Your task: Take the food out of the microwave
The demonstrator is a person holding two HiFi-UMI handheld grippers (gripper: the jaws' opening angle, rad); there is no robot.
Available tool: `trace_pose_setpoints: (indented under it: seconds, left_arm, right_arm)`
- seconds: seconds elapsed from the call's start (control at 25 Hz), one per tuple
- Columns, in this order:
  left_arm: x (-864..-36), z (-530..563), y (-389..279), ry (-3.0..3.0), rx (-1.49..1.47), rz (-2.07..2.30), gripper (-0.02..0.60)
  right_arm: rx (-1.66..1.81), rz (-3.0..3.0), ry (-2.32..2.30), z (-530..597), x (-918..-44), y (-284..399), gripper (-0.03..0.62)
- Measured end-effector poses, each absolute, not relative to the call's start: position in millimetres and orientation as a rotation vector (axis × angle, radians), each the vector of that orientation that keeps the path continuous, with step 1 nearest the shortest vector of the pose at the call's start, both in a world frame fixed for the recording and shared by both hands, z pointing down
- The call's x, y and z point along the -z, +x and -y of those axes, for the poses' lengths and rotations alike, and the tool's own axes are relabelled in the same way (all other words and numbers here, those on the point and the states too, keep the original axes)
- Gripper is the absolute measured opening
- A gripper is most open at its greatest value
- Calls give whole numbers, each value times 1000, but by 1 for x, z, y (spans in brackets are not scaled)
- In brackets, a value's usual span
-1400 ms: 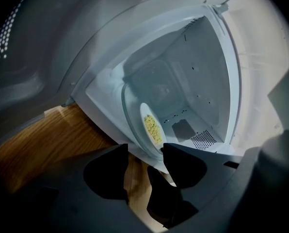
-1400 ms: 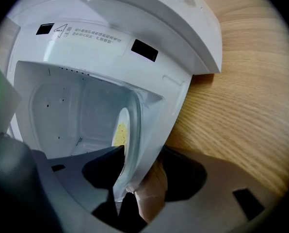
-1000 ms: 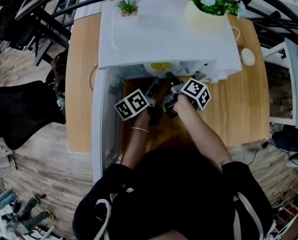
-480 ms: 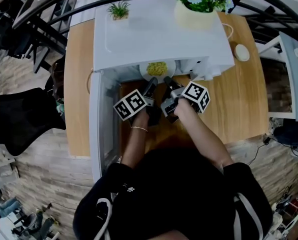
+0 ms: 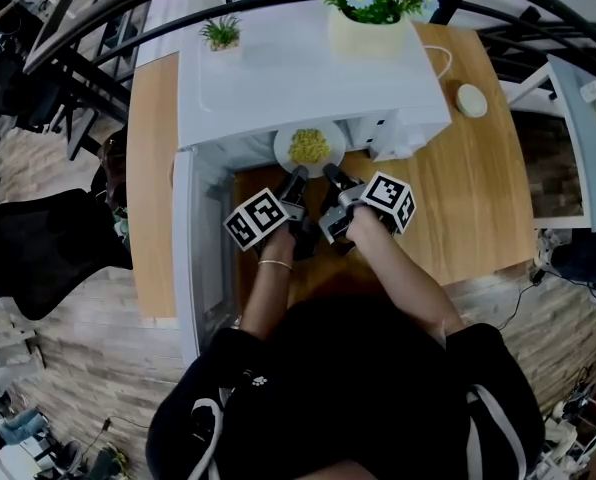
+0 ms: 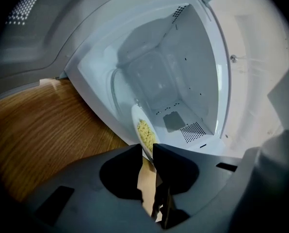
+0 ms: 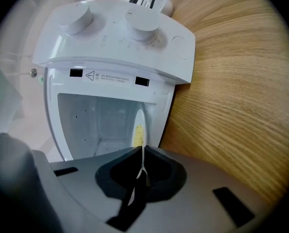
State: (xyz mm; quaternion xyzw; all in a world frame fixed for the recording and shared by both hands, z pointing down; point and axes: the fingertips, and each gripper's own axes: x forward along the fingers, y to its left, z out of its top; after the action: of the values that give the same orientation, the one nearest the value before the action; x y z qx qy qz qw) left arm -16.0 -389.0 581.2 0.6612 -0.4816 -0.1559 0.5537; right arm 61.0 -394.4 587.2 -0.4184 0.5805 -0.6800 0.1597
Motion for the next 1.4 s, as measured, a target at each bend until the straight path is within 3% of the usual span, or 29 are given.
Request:
trace_pose_setpoints:
  seconds: [1.4]
  left_arm:
    - [-467,301,20,1781,471,1198,66]
  right_arm:
    - [1787,-1994,-872,320,-479,92,26]
